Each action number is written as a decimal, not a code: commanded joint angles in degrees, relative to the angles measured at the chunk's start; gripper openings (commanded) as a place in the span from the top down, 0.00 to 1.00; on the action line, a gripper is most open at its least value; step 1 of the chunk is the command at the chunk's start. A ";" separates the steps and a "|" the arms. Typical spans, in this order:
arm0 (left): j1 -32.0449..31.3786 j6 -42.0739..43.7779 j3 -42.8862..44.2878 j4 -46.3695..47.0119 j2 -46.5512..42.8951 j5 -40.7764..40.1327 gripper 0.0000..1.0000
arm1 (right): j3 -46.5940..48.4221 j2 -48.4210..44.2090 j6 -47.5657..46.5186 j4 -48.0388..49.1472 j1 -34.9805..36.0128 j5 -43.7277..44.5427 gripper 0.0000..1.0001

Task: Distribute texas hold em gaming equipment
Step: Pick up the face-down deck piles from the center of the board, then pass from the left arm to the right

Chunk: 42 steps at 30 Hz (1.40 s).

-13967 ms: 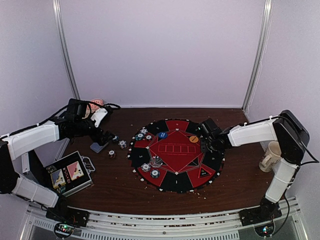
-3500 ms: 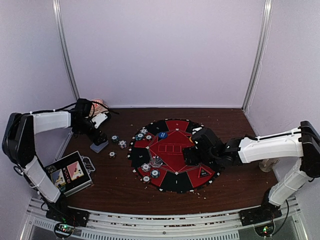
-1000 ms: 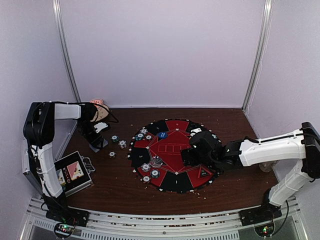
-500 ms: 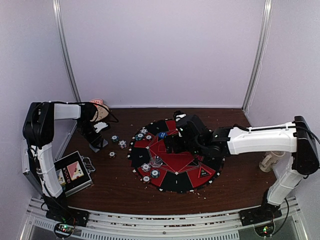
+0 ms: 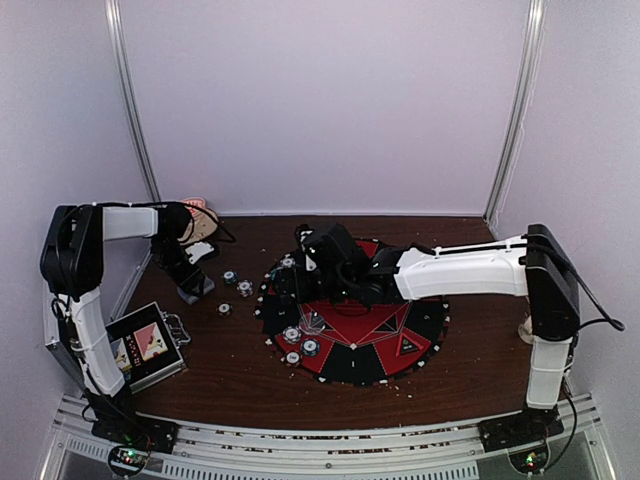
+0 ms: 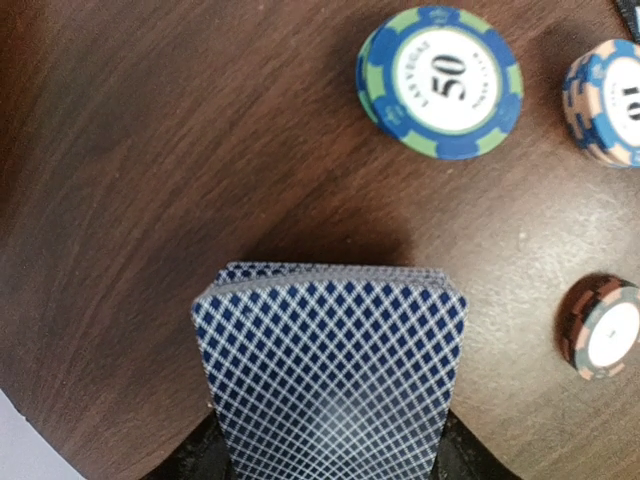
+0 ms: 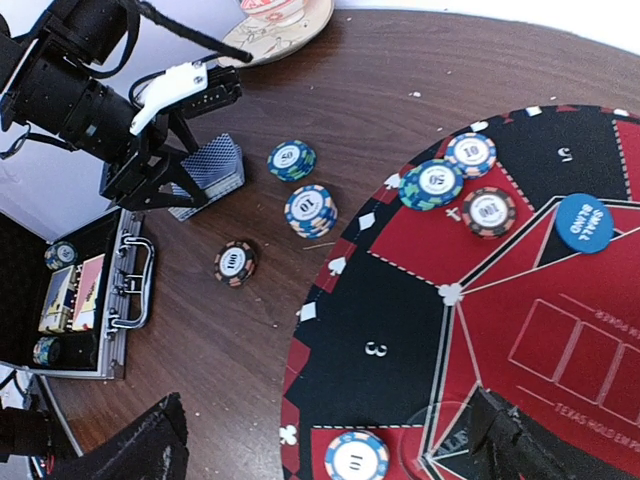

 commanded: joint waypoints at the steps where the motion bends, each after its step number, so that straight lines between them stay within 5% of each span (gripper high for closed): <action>1: -0.17 1.24 -0.32 -0.79 -4.18 3.17 0.46 | 4.11 3.54 4.41 4.60 0.10 -7.30 0.01; 21: -6.44 3.12 -4.31 -4.27 -15.30 12.99 0.45 | 4.94 13.49 21.04 24.20 -2.94 -20.31 0.06; 42: -14.60 0.12 -11.46 -1.52 -23.36 14.29 0.45 | 6.73 21.57 33.48 37.52 -3.49 -27.18 0.17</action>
